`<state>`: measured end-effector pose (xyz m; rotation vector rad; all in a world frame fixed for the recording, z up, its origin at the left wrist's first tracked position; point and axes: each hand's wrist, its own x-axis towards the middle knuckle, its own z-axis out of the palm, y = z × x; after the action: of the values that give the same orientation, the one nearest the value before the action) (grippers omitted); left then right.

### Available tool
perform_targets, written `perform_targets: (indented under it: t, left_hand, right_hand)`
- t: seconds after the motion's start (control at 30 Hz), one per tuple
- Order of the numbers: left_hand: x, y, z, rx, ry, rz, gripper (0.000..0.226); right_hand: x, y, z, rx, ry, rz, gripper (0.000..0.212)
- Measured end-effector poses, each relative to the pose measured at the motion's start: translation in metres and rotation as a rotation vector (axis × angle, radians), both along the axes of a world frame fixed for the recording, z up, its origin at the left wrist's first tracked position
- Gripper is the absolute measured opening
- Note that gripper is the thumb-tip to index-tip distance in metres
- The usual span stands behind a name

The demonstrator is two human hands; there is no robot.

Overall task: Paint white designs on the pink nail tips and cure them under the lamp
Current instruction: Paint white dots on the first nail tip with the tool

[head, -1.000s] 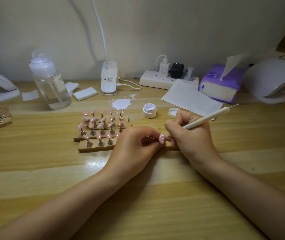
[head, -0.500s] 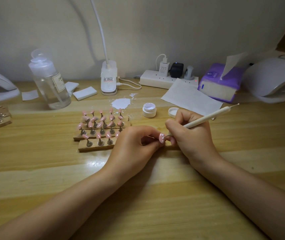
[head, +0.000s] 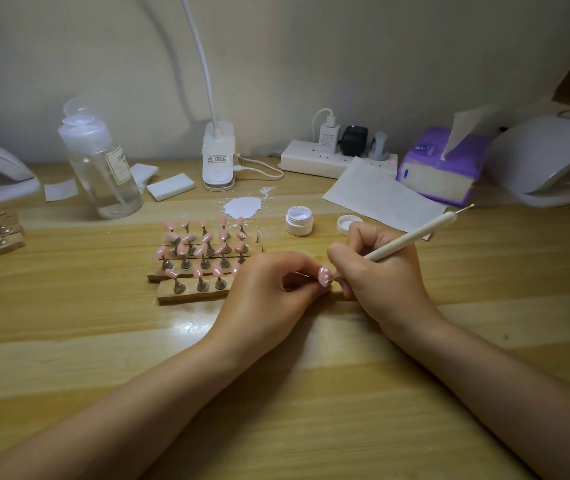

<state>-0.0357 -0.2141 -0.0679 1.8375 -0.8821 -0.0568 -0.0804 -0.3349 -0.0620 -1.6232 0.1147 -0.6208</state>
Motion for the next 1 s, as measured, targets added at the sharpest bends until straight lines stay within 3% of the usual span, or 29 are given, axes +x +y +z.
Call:
perform_targets:
  t: [0.57,0.7,1.0]
  left_hand:
    - [-0.0001,0.0000,0.0006,0.010,0.014,-0.006,0.010]
    - [-0.0006,-0.0001,0.0011,0.004,0.023,0.001,0.007]
    - [-0.0042,0.0044,0.0045,-0.136,0.224,-0.035,0.012]
  right_hand:
    - [-0.0007,-0.0003,-0.0001,0.007,0.010,-0.025,0.040]
    - [-0.0003,-0.0016,0.0005,0.042,-0.037,-0.115,0.037]
    - [-0.0054,-0.0008,0.0075,0.174,-0.128,-0.132,0.035]
